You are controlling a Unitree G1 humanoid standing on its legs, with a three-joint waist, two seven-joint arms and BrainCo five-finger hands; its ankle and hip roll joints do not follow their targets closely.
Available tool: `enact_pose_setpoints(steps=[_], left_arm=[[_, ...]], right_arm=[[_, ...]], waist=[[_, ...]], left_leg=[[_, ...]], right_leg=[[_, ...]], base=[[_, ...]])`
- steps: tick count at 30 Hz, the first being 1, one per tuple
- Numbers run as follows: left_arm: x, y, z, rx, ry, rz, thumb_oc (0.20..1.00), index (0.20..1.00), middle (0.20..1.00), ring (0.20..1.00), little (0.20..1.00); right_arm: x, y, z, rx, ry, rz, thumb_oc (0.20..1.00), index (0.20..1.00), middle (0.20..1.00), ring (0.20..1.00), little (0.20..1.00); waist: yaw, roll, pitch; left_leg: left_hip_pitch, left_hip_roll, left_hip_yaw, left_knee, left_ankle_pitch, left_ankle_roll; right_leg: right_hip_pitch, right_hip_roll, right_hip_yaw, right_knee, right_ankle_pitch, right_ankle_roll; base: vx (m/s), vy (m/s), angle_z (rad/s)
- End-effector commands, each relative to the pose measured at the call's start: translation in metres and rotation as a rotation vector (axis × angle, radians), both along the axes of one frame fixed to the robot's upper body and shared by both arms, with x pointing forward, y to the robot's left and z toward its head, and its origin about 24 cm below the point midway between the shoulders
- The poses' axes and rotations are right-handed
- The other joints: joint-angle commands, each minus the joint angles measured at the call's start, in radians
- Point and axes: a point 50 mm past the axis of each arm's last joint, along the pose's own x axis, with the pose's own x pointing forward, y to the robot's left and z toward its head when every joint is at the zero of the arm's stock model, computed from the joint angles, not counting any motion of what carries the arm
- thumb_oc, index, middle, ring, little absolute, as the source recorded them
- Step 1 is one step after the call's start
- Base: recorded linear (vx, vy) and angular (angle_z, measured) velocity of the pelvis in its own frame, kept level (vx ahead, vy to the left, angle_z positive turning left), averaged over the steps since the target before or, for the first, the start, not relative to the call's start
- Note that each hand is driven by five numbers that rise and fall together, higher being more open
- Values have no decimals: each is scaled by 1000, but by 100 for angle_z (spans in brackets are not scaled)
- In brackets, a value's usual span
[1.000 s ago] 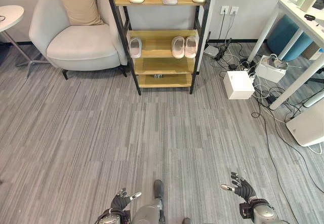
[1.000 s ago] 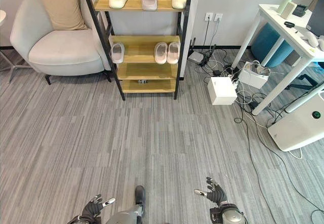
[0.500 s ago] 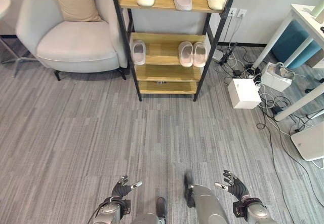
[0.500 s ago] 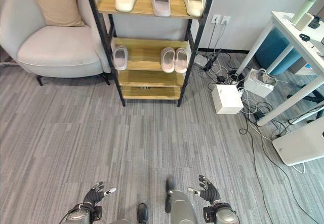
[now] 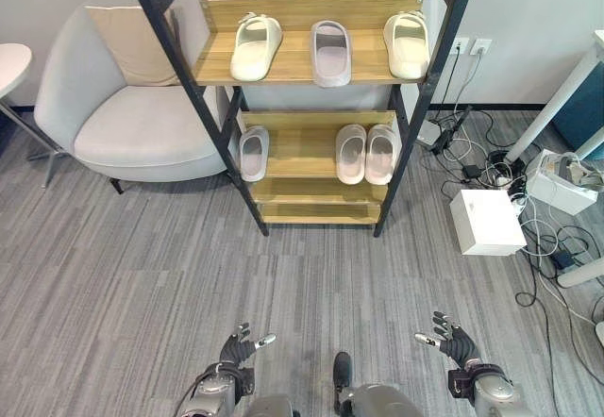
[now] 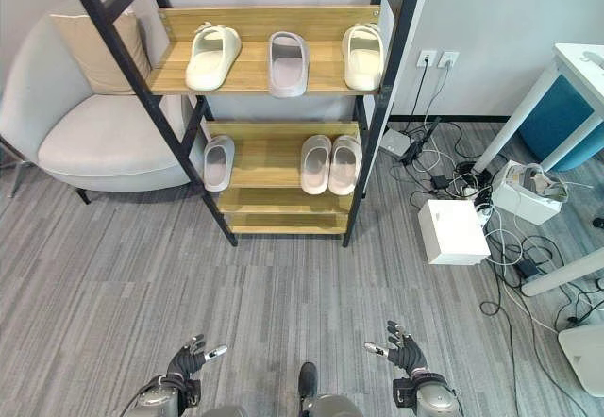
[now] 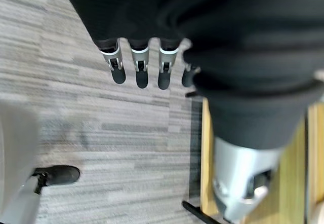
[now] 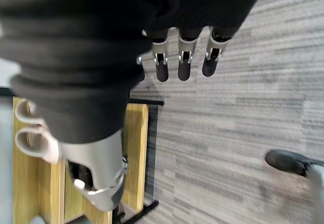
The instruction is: Arrange the slippers neatly on the shoe rack.
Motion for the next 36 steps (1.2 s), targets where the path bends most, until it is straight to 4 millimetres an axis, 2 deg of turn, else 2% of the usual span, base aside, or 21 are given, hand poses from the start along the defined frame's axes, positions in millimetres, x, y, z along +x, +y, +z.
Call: enact_pose_setpoints(steps=[1, 3, 5, 7, 13, 15, 16, 18, 20, 21, 23, 24, 25, 27, 29, 32, 36], left_arm=[[4, 1, 4, 30, -28, -60, 1000, 1000, 1000, 1000, 1000], [3, 3, 4, 46, -23, -65, 1000, 1000, 1000, 1000, 1000], [0, 6, 3, 54, -14, -56, 1000, 1000, 1000, 1000, 1000], [-2, 7, 1, 54, -1, -49, 1000, 1000, 1000, 1000, 1000], [-11, 7, -5, 44, 42, -30, 1000, 1000, 1000, 1000, 1000], [-13, 8, -6, 43, 48, -31, 1000, 1000, 1000, 1000, 1000], [-13, 8, -6, 43, 48, -31, 1000, 1000, 1000, 1000, 1000], [-12, 9, -5, 45, 41, -36, 1000, 1000, 1000, 1000, 1000], [-13, 9, -5, 45, 43, -45, 1000, 1000, 1000, 1000, 1000], [-13, 9, -5, 47, 47, -47, 1000, 1000, 1000, 1000, 1000], [-13, 13, -5, 52, 45, -42, 1000, 1000, 1000, 1000, 1000], [-13, 13, -5, 52, 45, -42, 1000, 1000, 1000, 1000, 1000], [-13, 13, -5, 54, 51, -39, 1000, 1000, 1000, 1000, 1000], [-13, 13, -5, 53, 51, -39, 1000, 1000, 1000, 1000, 1000], [-10, 13, -4, 56, 47, -31, 1000, 1000, 1000, 1000, 1000], [-8, 14, -3, 56, 39, -24, 1000, 1000, 1000, 1000, 1000], [-11, 8, -6, 41, 54, -39, 1000, 1000, 1000, 1000, 1000]], right_arm=[[-3, -11, 7, -22, -37, -3, 1000, 1000, 1000, 1000, 1000], [-5, -10, 6, -34, -31, 10, 1000, 1000, 1000, 1000, 1000], [-4, -9, 6, -45, -27, 20, 1000, 1000, 1000, 1000, 1000], [-5, -9, 5, -45, -18, 19, 1000, 1000, 1000, 1000, 1000], [-8, -4, -1, -30, 9, 15, 1000, 1000, 1000, 1000, 1000], [-5, 9, -4, 4, 9, 43, 1000, 1000, 1000, 1000, 1000], [-5, 9, -4, 4, 9, 43, 1000, 1000, 1000, 1000, 1000], [-1, 14, -2, 7, -2, 62, 1000, 1000, 1000, 1000, 1000], [-3, 16, -3, 14, 4, 64, 1000, 1000, 1000, 1000, 1000], [-3, 18, -4, 17, 6, 65, 1000, 1000, 1000, 1000, 1000], [0, 20, -3, 21, -4, 70, 1000, 1000, 1000, 1000, 1000], [0, 20, -3, 21, -4, 70, 1000, 1000, 1000, 1000, 1000], [1, 21, -2, 23, -12, 72, 1000, 1000, 1000, 1000, 1000], [1, 21, -2, 23, -12, 72, 1000, 1000, 1000, 1000, 1000], [1, 21, -2, 15, -13, 75, 1000, 1000, 1000, 1000, 1000], [-1, 19, -3, 11, -1, 72, 1000, 1000, 1000, 1000, 1000], [-11, 12, -8, 18, 34, 43, 1000, 1000, 1000, 1000, 1000]], waist=[[24, 14, 12], [39, 30, 11], [49, 40, -1], [53, 42, -9], [51, 39, -45], [56, 38, -39], [57, 38, -39], [50, 39, -29], [46, 47, -22], [44, 49, -22], [39, 54, -23], [39, 54, -23], [33, 50, -25], [33, 51, -23], [19, 43, -21], [9, 46, -15], [3, 44, -30]], left_leg=[[28, 8, 51, -229, 126, 42], [3, 42, 50, -343, 224, 31], [-14, 59, 59, -453, 286, 19], [-12, 68, 94, -455, 307, 16], [22, 50, 115, -459, 288, 41], [63, 36, 133, -437, 238, 79], [63, 36, 134, -437, 237, 79], [97, 27, 136, -445, 220, 95], [123, 25, 132, -451, 204, 99], [135, 23, 130, -457, 200, 98], [161, 25, 124, -469, 184, 88], [161, 25, 124, -469, 184, 88], [177, 23, 122, -471, 172, 83], [180, 24, 121, -471, 172, 83], [228, 26, 113, -474, 145, 71], [253, 32, 101, -472, 129, 60], [261, 57, 85, -413, 98, 41]], right_leg=[[1, -39, 63, 86, -161, 155], [40, -25, 75, 72, -173, 157], [80, -17, 95, 57, -190, 162], [105, -20, 104, 61, -201, 165], [122, -60, 103, 101, -223, 194], [29, -89, 108, 330, -207, 235], [28, -89, 109, 333, -208, 235], [-18, -99, 102, 422, -162, 254], [-59, -107, 92, 464, -147, 254], [-66, -111, 78, 445, -150, 252], [-78, -115, 42, 312, -155, 239], [-77, -115, 42, 311, -154, 239], [-94, -120, 33, 222, -131, 241], [-90, -120, 32, 220, -131, 240], [-128, -125, 38, 107, -65, 249], [-156, -124, 26, 93, -46, 253], [-107, -109, 30, 94, -68, 228]], base=[[268, 71, -25], [272, 82, -43], [364, 152, -25], [323, 186, -18], [211, 165, -23], [201, 254, 1], [107, 174, -9], [86, 115, -12], [115, 92, 3], [189, 28, 5], [180, -25, 14], [175, -75, 14], [121, -56, 8], [128, -70, 3], [260, -173, 2], [182, -154, -1], [187, -224, 22]])
